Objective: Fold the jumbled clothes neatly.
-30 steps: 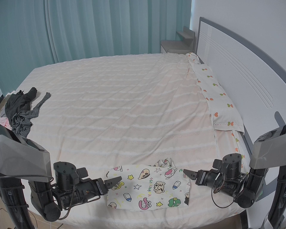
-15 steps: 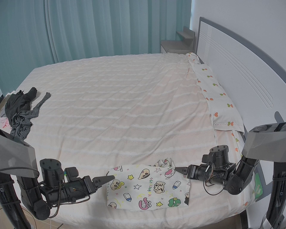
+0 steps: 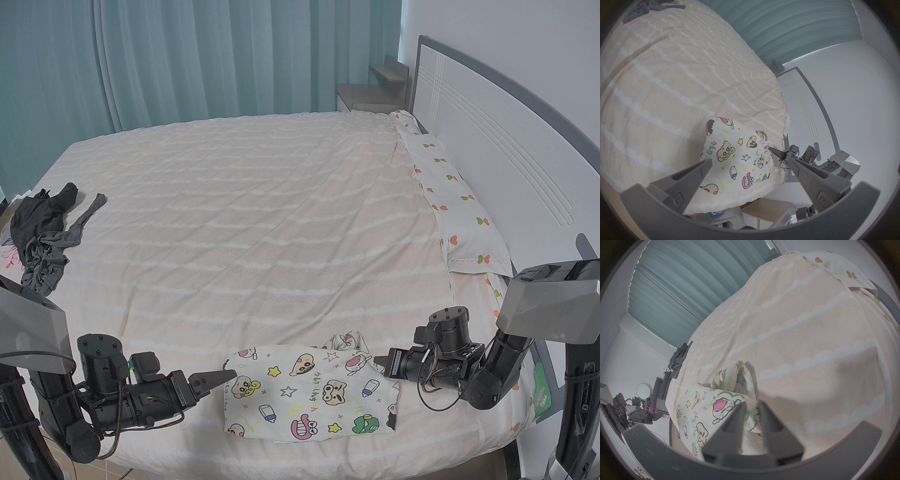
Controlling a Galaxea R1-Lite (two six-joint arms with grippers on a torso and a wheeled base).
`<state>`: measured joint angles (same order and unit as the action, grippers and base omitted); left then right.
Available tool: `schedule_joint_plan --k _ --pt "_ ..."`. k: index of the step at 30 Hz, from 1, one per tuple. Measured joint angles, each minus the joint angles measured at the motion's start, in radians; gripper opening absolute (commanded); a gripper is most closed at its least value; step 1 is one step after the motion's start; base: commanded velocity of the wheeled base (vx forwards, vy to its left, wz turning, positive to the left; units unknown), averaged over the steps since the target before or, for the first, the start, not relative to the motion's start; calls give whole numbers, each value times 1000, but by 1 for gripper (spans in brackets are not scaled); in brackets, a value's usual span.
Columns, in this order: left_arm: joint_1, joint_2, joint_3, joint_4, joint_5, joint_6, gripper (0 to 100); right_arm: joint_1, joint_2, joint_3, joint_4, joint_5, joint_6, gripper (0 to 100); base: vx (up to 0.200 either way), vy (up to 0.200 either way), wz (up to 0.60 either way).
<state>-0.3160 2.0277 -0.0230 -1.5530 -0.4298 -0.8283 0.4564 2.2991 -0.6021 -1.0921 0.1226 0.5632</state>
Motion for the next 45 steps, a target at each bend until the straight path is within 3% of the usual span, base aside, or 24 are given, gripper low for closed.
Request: schedule_joint_plan --k 9,18,26,27,39,45 --pt "0 4 1 0 0 2 100 -8 -25 33 -15 -5 0 0 0 0 0" --pt "-3 16 3 0 1 28 100 -36 -44 67 -201 -30 -1 0 0 0 0" --pt "-4 23 3 0 2 31 100 -60 -19 69 -217 -35 -1 0 0 0 0" --pt "-4 24 3 0 2 31 100 -61 -17 69 -218 -35 0 100 0 0 0" --pt "-6 27 0 0 19 36 100 -117 -15 92 -297 -33 0 100 0 0 0" --pt "-16 -20 -3 0 50 77 100 -149 -126 182 -305 -34 0 100 0 0 0"
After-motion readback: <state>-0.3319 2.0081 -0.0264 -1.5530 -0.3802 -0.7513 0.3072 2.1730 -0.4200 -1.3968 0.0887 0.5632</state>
